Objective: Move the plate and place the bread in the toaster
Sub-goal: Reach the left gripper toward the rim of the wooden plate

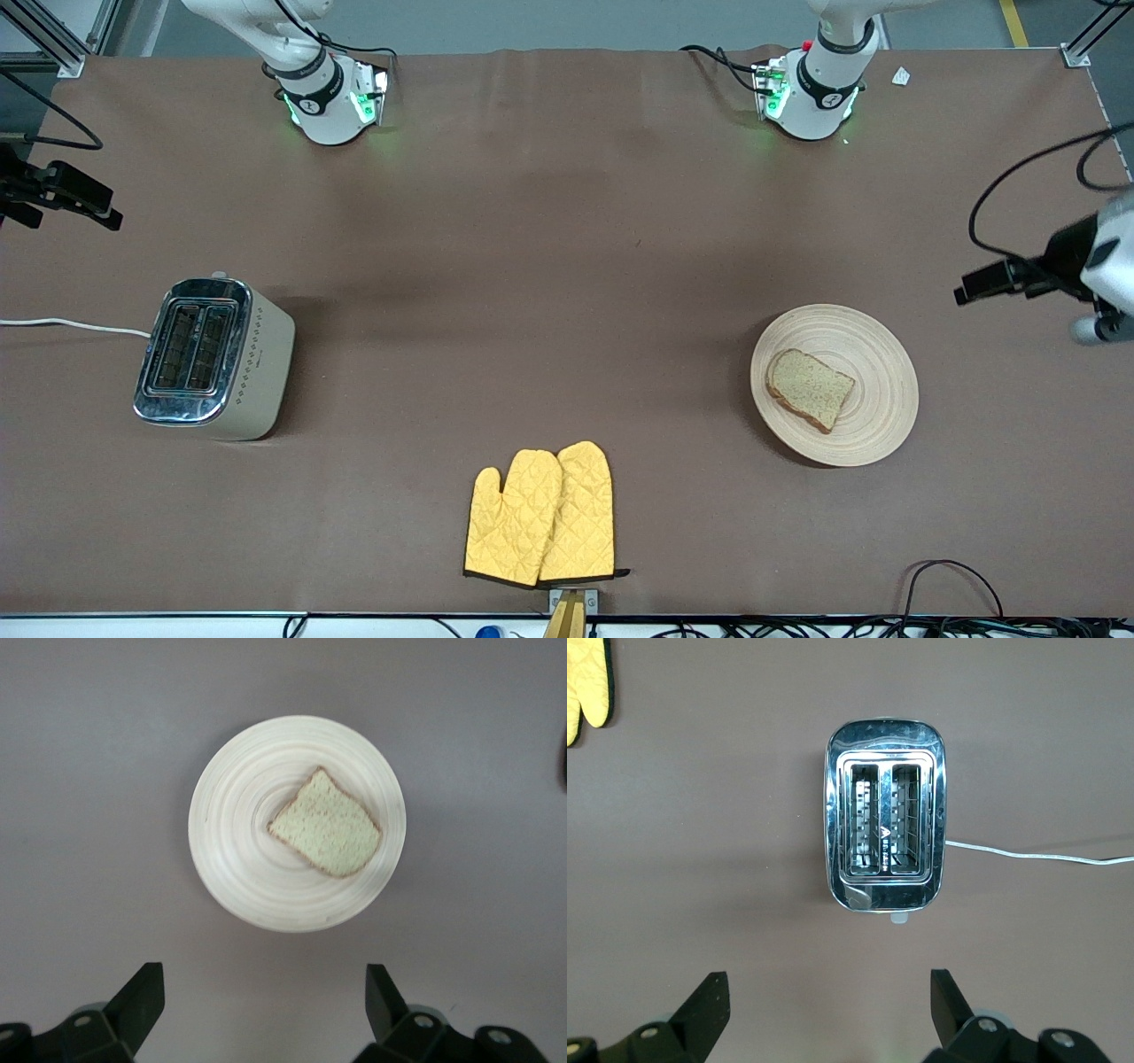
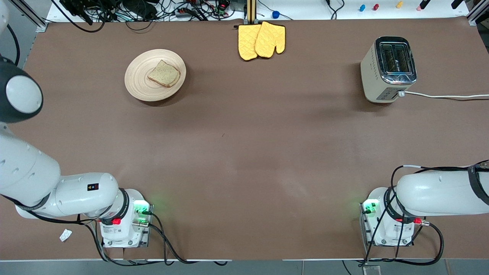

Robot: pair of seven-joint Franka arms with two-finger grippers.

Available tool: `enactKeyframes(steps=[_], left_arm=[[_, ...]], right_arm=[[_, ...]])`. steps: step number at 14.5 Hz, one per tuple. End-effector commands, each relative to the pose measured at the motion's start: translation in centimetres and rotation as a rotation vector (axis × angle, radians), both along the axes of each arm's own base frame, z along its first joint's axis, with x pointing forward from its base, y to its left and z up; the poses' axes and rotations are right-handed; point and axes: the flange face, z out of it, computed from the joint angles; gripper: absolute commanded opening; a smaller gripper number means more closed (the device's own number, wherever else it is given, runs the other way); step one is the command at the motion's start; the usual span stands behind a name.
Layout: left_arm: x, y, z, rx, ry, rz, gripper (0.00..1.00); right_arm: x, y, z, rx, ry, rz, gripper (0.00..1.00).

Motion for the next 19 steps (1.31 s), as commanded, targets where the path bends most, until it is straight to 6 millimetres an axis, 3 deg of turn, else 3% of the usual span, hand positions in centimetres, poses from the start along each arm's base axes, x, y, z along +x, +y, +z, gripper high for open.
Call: enactKeyframes(steps=[1,5,9,13,19], left_arm=[[3.2,4.6,-5.7,-0.141,-0.039,-0.045,1.00],[4.8,12.1,-16.5,-0.319,-0.087,-0.098,1.00],[4.1,16.3,-26.3,-0.498,-0.103,-0.092,1.00],[3.6,18.2,-32.2,-0.608,-0.152,-0.110,0.94],[2.9,17.8,-36.2,-0.667,-0.169,-0.167,0.76]], right_arm=[[-0.9,-0.1,0.3,0.014,-0.004,-0.010,1.00],[-0.8,-0.2,0.3,0.014,-0.013,-0.007,1.00],[-0.7,-0.2,0.1,0.014,-0.020,-0.005,1.00],[-0.7,-0.2,0.1,0.013,-0.019,-0.007,1.00],[-0.8,-0.2,0.1,0.014,-0.017,-0.007,1.00]])
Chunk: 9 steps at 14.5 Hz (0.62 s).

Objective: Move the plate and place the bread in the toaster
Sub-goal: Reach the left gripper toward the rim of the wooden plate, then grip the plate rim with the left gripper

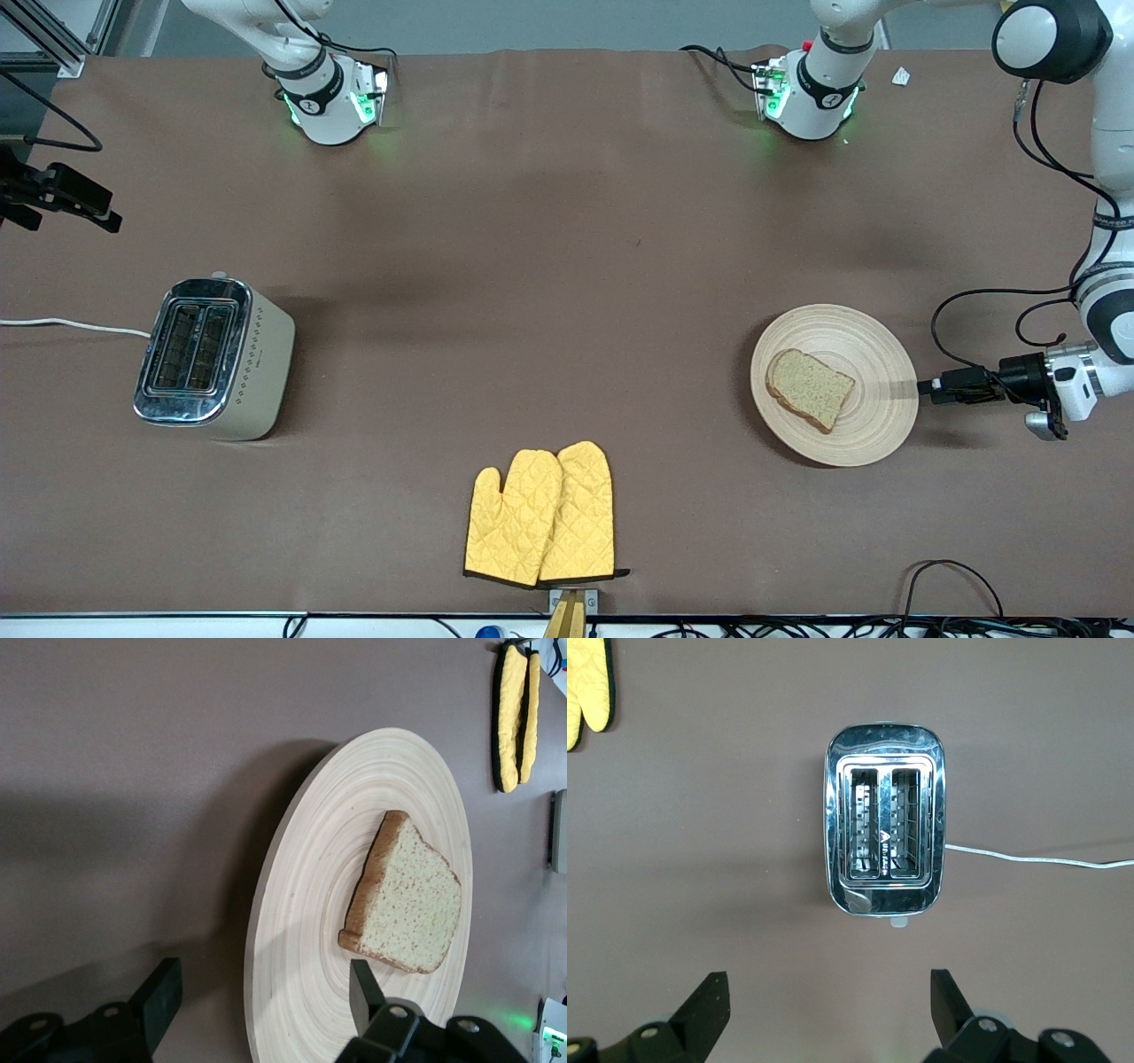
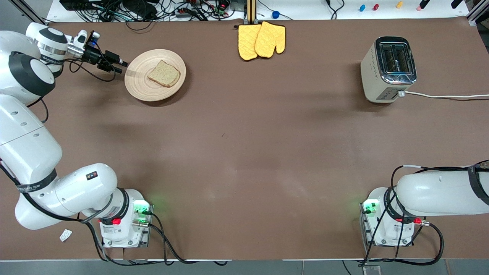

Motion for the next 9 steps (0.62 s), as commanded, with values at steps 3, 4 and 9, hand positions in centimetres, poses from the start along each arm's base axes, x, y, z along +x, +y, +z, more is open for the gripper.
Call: enactKeyframes(steps=[3,4,9], left_arm=[[0.2,-0.4,-2.1,-0.053,-0.042,-0.025,0.66],[0.1,-0.6,-2.2,-0.059,-0.040,-0.029,0.59],[-0.1,-1.2,-2.6,-0.082,-0.027,-0.047,0.29]], right_arm=[[-0.9,-0.2,0.1,0.014,-0.009,-0.007,1.00],[-0.9,-0.2,0.1,0.014,-0.007,-0.007,1.00],[-0.9,-0.3,0.1,0.014,-0.007,-0.009,1.00]])
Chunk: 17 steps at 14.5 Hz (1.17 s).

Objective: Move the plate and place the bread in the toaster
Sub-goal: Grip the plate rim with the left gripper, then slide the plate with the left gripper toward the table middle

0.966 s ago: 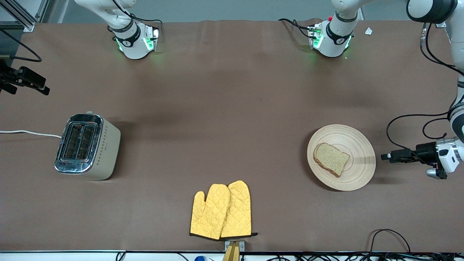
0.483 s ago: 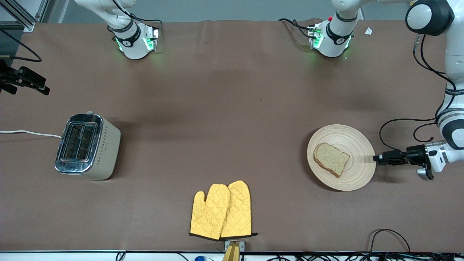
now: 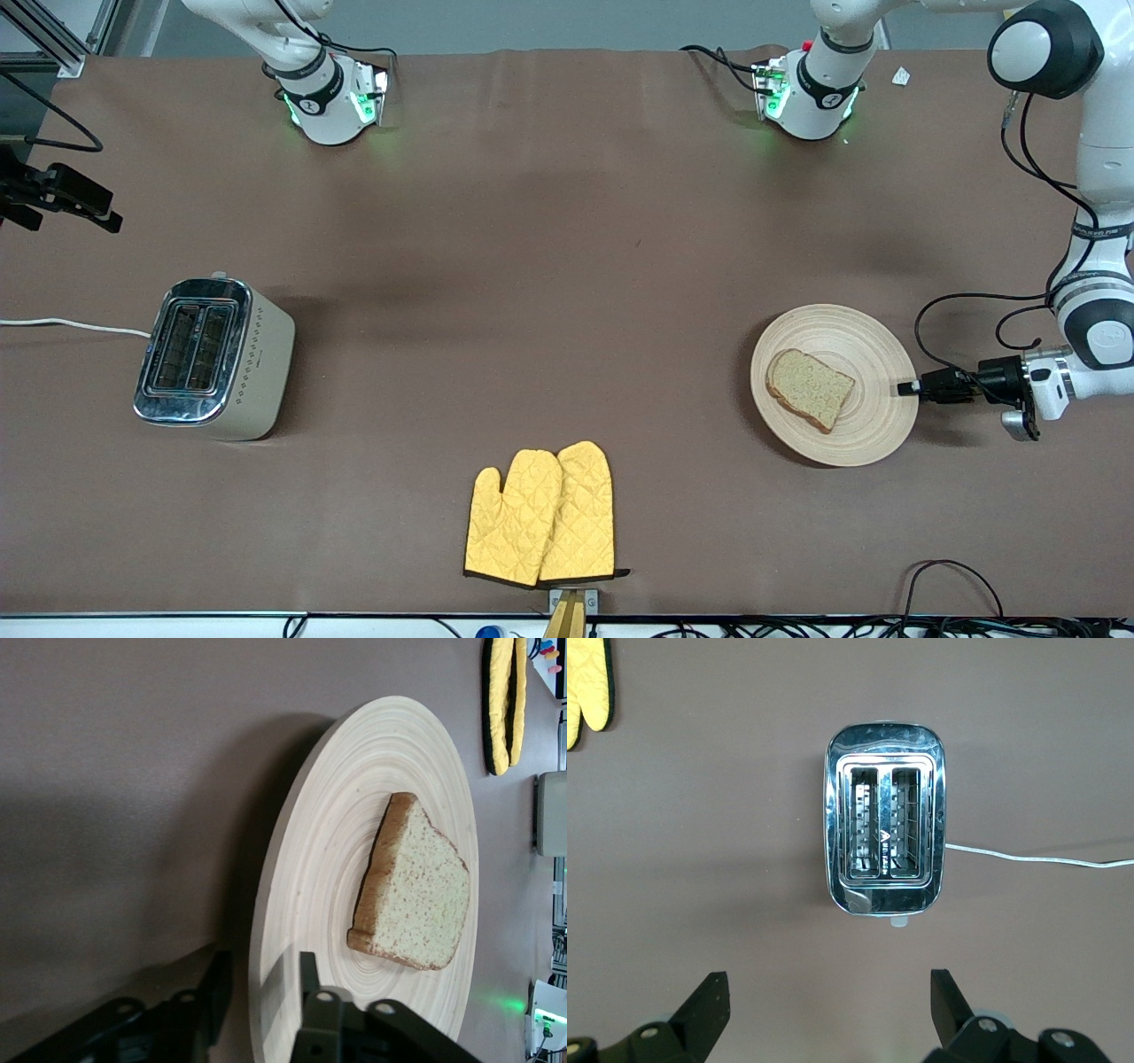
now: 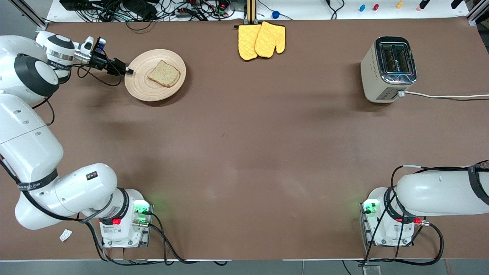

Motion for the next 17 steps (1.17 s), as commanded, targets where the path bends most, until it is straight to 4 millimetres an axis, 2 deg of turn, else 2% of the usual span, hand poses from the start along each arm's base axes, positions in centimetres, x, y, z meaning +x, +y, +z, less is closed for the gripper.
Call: enactKeyframes(steps=[1,3,6,9,13,14,17], left_arm=[[0.2,-0.1,0.2,-0.036,-0.011,-0.017,0.22],[0.1,-0.5,0.3,-0.051,-0.003,-0.031,0.12],[0.2,-1.3,0.7,-0.074,-0.024,-0.070,0.04],[1.2,-4.4,1.6,-0.115,-0.088,-0.140,0.02],[2.9,-11.3,3.6,-0.205,-0.121,-0.206,0.02],[3.5,-13.9,4.4,-0.251,-0.125,-0.209,0.02],[4.0,-22.2,4.8,-0.307,-0.086,-0.253,0.01]], right_arm=[[-0.9,-0.3,0.2,0.014,-0.009,-0.009,1.00],[-0.9,-0.3,0.2,0.014,-0.007,-0.010,1.00],[-0.9,-0.2,0.2,0.014,-0.006,-0.009,1.00],[-0.9,-0.3,0.2,0.014,-0.006,-0.010,1.00],[-0.9,-0.3,0.1,0.014,-0.004,-0.010,1.00],[-0.9,-0.3,0.2,0.014,-0.006,-0.010,1.00],[-0.9,-0.3,0.1,0.014,-0.004,-0.010,1.00]])
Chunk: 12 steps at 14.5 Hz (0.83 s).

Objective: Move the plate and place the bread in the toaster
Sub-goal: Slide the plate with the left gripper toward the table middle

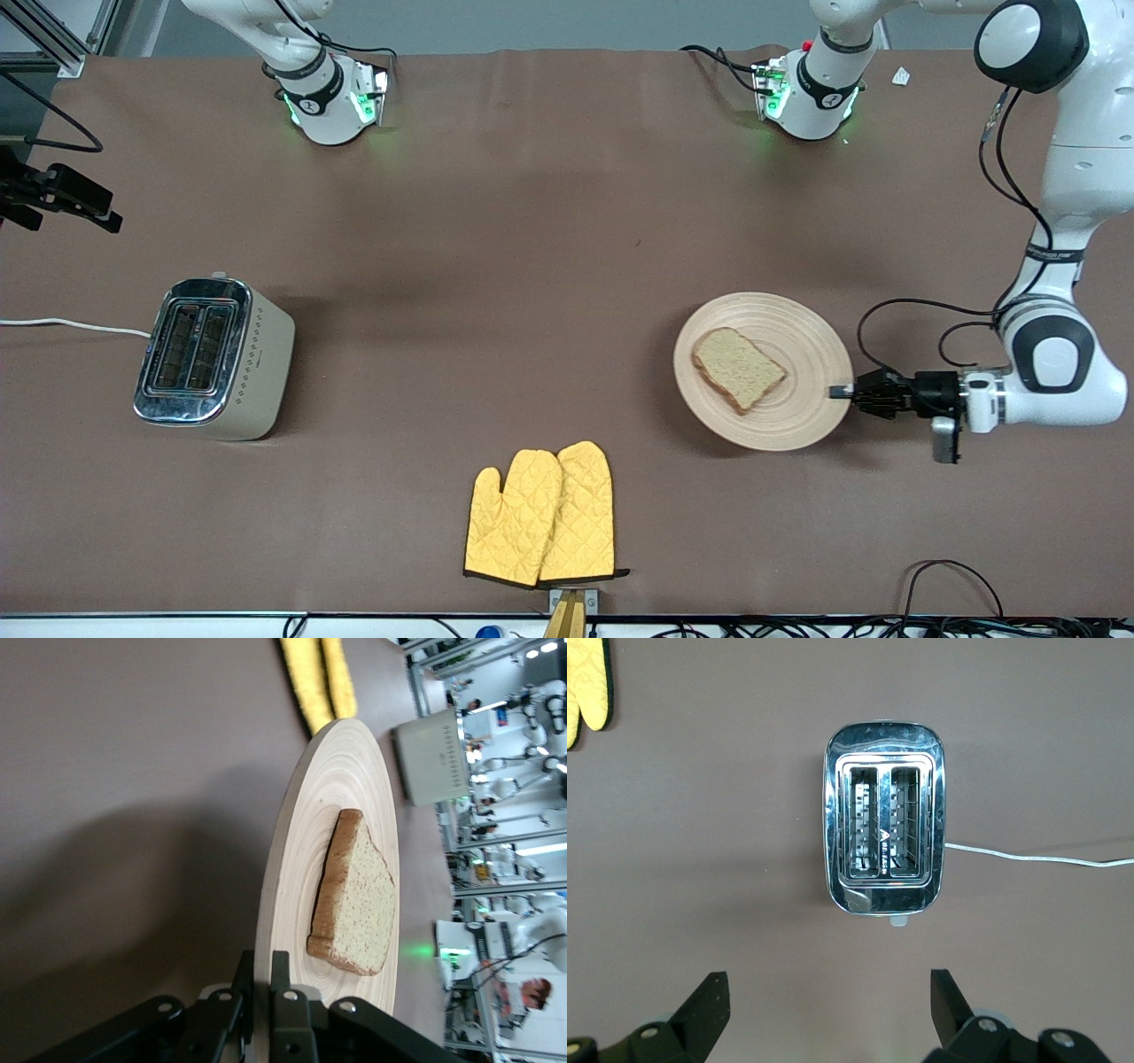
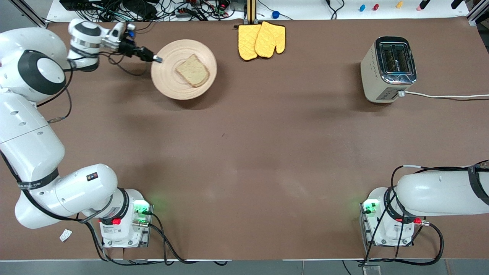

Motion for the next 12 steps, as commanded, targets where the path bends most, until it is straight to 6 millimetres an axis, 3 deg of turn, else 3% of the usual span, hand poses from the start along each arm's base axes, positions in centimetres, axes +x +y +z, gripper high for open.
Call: enactKeyframes(steps=[1,4,6,9,12], left_arm=[[0.3,-7.4,0.5,-0.068,0.046,-0.019,0.01],[-0.6,-14.8,-0.9,-0.061,0.077,-0.002,0.00],[-1.7,-20.8,-1.4,-0.084,0.090,0.000,0.00],[-3.3,-26.4,-2.0,-0.110,0.118,0.016,0.00],[-5.3,-31.1,-4.0,-0.094,0.141,0.045,0.01]], right_arm=[[-0.9,-0.3,0.2,0.014,-0.006,-0.009,1.00],[-1.0,-0.3,0.2,0.014,-0.004,-0.009,1.00],[-1.0,-0.3,0.3,0.014,-0.006,-0.009,1.00],[-0.9,-0.3,0.2,0.014,-0.006,-0.009,1.00],[-0.9,-0.3,0.2,0.014,-0.006,-0.009,1.00]])
